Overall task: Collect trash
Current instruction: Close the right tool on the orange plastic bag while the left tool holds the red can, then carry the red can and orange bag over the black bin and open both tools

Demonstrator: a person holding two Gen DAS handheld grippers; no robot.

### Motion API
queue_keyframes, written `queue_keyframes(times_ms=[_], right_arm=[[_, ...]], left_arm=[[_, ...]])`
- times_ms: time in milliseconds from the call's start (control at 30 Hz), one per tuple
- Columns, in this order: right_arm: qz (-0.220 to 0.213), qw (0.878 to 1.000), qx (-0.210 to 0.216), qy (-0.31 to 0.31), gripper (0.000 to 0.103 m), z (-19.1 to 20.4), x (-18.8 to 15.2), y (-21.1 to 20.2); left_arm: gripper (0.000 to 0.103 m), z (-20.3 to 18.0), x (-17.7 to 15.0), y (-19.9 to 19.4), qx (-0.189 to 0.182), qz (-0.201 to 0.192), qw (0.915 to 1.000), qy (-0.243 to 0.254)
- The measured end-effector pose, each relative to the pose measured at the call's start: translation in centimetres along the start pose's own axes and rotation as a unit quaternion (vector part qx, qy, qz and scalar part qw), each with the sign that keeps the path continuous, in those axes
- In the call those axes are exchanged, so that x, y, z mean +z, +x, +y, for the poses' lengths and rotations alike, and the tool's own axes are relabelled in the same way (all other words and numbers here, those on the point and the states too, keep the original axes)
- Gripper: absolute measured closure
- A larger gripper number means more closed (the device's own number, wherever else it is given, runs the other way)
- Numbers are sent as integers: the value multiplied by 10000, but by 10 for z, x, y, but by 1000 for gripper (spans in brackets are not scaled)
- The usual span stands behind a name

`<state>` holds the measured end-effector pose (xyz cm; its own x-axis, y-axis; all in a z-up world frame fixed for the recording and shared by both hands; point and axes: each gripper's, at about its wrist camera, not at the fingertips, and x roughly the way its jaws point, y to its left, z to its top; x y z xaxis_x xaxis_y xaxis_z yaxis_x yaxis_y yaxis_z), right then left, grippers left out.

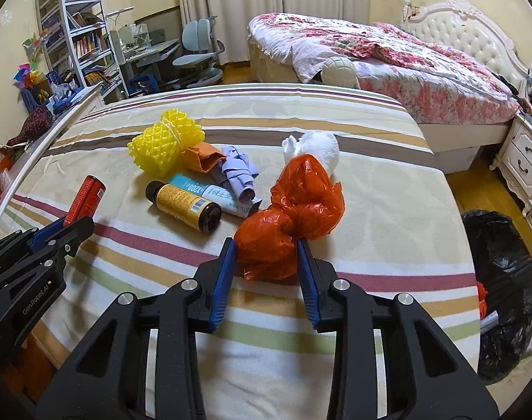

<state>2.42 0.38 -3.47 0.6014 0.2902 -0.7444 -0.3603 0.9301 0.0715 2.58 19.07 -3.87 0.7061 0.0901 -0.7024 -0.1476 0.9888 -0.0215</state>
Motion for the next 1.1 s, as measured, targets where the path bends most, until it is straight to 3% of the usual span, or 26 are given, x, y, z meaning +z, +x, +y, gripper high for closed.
queue_keyframes(times_ms=[667,1100], right_arm=[[-450,9981,-352,228,72,-44,-23,-57],[-805,9888,-1110,585,72,-123,-27,-97]], left_arm=[[78,-51,-2,-28,-471,-302,9979,323],[78,-144,19,-35,-1281,-677,9846,976]])
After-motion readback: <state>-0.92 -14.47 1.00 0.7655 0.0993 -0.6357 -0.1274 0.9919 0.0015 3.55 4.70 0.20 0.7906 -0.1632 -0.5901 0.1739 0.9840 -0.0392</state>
